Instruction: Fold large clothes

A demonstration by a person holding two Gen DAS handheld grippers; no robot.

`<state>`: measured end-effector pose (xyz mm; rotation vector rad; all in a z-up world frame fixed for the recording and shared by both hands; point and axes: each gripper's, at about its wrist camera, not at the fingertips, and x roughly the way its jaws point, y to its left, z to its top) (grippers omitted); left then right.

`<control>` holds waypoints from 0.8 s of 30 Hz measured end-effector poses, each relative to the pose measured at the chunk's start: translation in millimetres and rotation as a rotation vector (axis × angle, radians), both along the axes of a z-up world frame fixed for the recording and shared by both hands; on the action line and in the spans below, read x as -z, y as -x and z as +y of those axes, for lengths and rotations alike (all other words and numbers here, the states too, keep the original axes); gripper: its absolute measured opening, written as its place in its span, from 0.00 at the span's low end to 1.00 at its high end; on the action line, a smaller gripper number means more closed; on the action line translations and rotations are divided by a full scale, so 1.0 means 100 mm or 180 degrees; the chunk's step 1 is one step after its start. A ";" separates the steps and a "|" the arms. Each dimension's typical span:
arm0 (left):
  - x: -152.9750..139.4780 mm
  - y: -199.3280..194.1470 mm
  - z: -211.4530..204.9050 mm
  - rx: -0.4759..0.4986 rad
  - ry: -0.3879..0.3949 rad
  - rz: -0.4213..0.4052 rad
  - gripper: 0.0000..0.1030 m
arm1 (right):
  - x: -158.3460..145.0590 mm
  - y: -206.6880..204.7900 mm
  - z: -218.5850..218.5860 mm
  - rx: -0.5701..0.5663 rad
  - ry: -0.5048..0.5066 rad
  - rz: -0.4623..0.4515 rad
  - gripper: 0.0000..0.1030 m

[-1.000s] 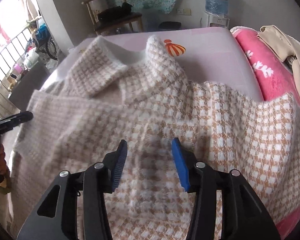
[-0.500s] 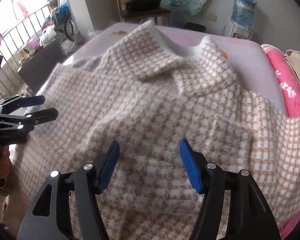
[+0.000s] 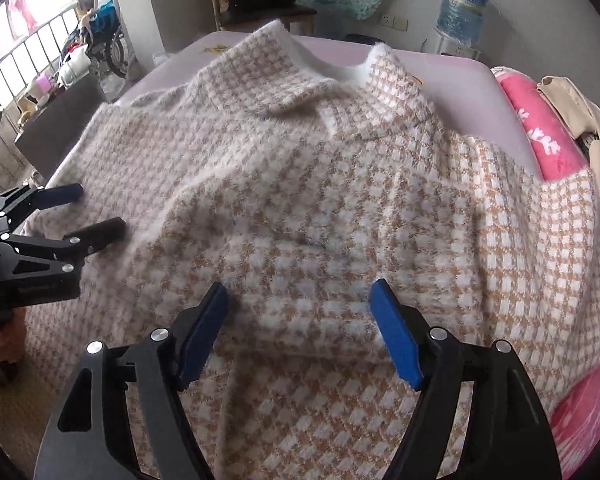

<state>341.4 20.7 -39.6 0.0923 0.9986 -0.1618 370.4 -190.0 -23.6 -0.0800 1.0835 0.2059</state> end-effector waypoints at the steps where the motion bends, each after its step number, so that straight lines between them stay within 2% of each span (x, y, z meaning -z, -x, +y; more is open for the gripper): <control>1: 0.00 -0.01 0.00 -0.0004 0.0027 0.0010 0.85 | -0.06 0.02 -0.02 0.0021 -0.0019 -0.0050 0.71; 4: 0.00 -0.02 0.01 -0.0001 0.0035 0.0014 0.85 | -0.17 0.08 -0.09 0.0117 -0.0028 -0.0201 0.79; 11: 0.00 -0.02 0.04 0.0022 0.0045 0.0023 0.86 | -0.09 0.11 -0.38 0.0484 -0.0096 -0.0101 0.79; 18: 0.01 -0.03 0.00 0.0011 0.0036 0.0028 0.86 | 0.10 0.12 -0.34 0.0366 0.0012 0.0026 0.80; 24: 0.02 -0.03 0.00 0.0008 0.0033 0.0032 0.87 | 0.03 0.18 -0.34 0.0386 -0.0020 -0.0022 0.82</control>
